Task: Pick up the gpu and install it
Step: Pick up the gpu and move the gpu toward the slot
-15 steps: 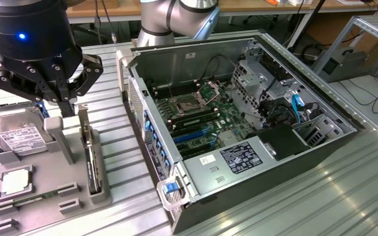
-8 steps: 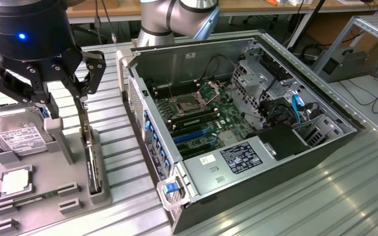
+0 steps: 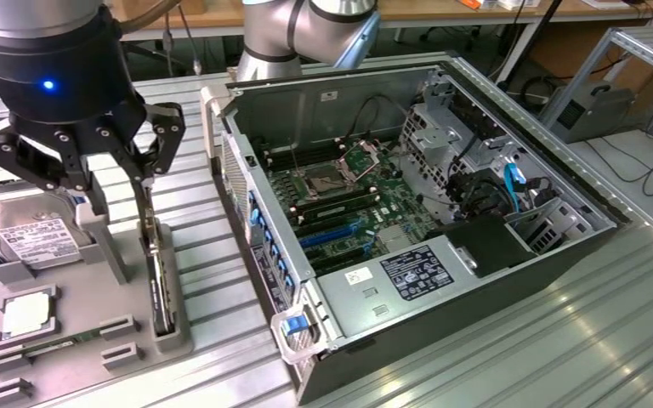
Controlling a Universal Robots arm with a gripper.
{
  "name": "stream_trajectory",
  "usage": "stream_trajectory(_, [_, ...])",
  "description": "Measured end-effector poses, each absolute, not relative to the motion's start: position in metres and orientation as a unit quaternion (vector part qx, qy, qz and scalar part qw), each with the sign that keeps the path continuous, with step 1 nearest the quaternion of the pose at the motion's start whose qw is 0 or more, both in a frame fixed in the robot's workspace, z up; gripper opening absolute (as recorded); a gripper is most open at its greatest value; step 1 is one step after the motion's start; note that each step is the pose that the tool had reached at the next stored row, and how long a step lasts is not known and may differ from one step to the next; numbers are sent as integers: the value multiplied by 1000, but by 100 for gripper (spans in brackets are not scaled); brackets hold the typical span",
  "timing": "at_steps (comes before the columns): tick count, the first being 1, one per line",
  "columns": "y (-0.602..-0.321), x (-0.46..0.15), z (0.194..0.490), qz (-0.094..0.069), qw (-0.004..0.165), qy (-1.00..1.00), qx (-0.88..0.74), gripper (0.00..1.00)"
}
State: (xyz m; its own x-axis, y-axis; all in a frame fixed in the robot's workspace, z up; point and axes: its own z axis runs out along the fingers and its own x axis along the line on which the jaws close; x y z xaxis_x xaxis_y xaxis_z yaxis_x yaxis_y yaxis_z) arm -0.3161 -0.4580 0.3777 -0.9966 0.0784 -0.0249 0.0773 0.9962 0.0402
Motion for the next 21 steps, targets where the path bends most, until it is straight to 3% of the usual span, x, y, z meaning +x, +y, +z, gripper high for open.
stream_trajectory(21, [-458,-316,327,18,13,999,39,42])
